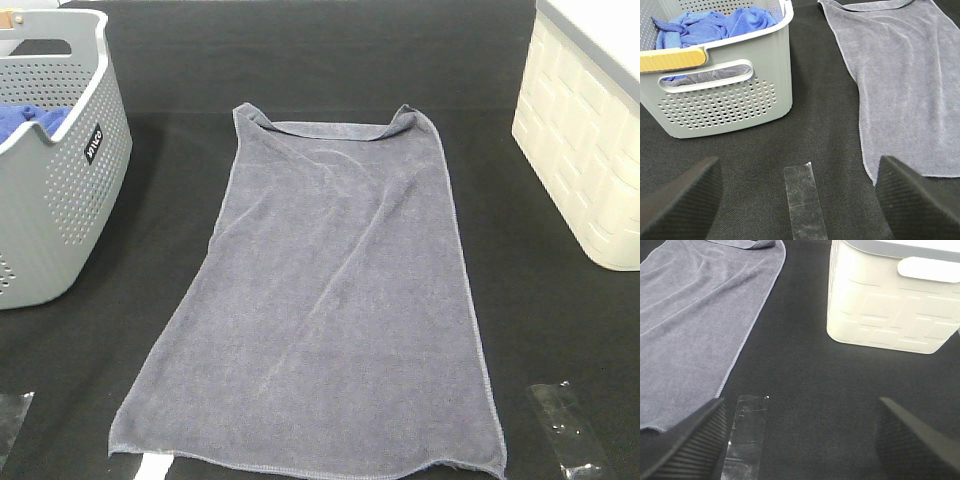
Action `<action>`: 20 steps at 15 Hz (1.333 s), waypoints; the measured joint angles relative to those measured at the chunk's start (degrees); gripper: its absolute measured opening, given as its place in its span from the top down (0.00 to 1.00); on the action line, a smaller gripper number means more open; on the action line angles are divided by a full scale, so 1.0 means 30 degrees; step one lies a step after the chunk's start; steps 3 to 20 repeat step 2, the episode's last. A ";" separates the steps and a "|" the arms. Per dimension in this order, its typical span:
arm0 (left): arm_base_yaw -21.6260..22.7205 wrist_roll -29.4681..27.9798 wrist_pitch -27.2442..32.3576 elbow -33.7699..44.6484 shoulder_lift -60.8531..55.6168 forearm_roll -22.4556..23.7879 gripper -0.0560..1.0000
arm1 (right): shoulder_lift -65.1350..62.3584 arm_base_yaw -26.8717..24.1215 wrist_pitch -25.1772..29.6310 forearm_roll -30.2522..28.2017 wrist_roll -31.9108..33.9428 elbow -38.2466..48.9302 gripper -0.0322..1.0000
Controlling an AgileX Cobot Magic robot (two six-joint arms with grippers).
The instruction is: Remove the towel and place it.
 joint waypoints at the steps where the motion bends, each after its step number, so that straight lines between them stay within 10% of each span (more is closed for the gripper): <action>1: 0.0000 0.0000 0.0000 0.0000 0.0000 0.0000 0.19 | 0.0000 0.0000 0.0000 0.0000 0.0000 0.0000 0.24; 20: 0.0000 0.0000 0.0000 0.0000 0.0000 0.0000 0.19 | 0.0000 0.0000 0.0000 0.0000 0.0000 0.0000 0.24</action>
